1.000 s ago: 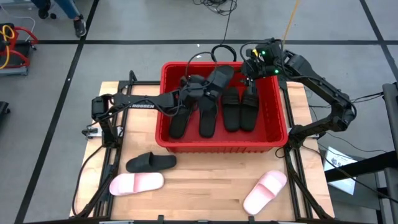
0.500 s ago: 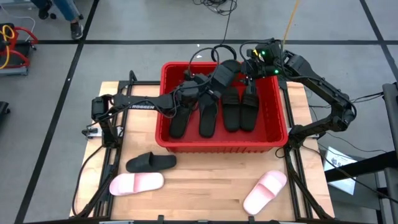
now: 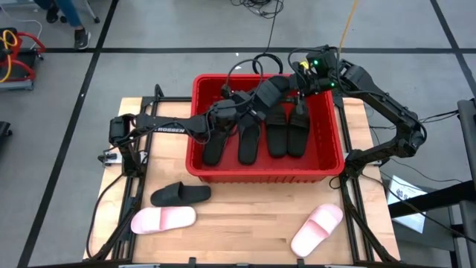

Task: Pick and place slides into bin
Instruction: Put the black slide into the red bin

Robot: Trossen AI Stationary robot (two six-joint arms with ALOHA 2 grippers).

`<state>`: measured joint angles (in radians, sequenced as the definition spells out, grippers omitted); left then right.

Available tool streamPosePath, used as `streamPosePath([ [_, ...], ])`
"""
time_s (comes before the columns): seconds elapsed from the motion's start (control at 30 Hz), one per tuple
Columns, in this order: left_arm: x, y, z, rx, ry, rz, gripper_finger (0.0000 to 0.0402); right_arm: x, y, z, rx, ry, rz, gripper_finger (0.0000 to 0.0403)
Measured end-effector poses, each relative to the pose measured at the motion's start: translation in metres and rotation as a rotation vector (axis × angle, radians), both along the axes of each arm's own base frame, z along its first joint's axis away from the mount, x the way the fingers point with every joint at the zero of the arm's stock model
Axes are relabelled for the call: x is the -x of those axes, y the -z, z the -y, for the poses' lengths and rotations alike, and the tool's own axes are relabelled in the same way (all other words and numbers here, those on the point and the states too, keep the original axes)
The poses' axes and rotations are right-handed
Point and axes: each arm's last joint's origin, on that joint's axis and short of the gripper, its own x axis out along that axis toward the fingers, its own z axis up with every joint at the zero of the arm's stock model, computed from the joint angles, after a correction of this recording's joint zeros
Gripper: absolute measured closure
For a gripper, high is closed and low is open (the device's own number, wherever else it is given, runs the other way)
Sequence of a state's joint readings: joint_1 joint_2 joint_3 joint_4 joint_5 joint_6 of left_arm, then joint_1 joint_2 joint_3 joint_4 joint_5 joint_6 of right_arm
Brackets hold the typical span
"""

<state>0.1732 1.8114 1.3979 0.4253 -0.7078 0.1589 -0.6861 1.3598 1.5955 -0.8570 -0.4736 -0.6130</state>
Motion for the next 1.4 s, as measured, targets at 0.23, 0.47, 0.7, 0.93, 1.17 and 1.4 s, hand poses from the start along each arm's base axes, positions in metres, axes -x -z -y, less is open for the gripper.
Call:
streamPosePath([
  [0.23, 0.0, -0.006, 0.0, -0.03, -0.002, 0.044, 0.0401, -0.003, 0.015, 0.002, -0.018, 0.001, -0.021, 0.0255],
  [0.47, 0.0, -0.007, 0.0, -0.049, -0.006, 0.028, 0.0401, -0.006, 0.024, 0.003, -0.031, 0.003, -0.018, 0.0321],
  [0.7, 0.001, -0.007, -0.001, -0.048, -0.005, 0.032, 0.0401, -0.006, 0.023, 0.003, 0.013, -0.029, -0.016, 0.0392],
  [0.93, 0.001, -0.006, -0.004, -0.036, -0.009, 0.034, 0.0371, -0.005, 0.023, 0.002, 0.016, -0.029, -0.018, 0.0398],
  [1.17, 0.001, -0.002, -0.004, -0.004, -0.008, 0.021, 0.0316, -0.003, 0.026, 0.001, 0.009, -0.041, -0.056, 0.04],
  [1.4, 0.008, 0.0, -0.004, 0.035, -0.011, -0.075, 0.0269, 0.006, 0.032, 0.003, -0.009, 0.007, -0.151, 0.0401],
])
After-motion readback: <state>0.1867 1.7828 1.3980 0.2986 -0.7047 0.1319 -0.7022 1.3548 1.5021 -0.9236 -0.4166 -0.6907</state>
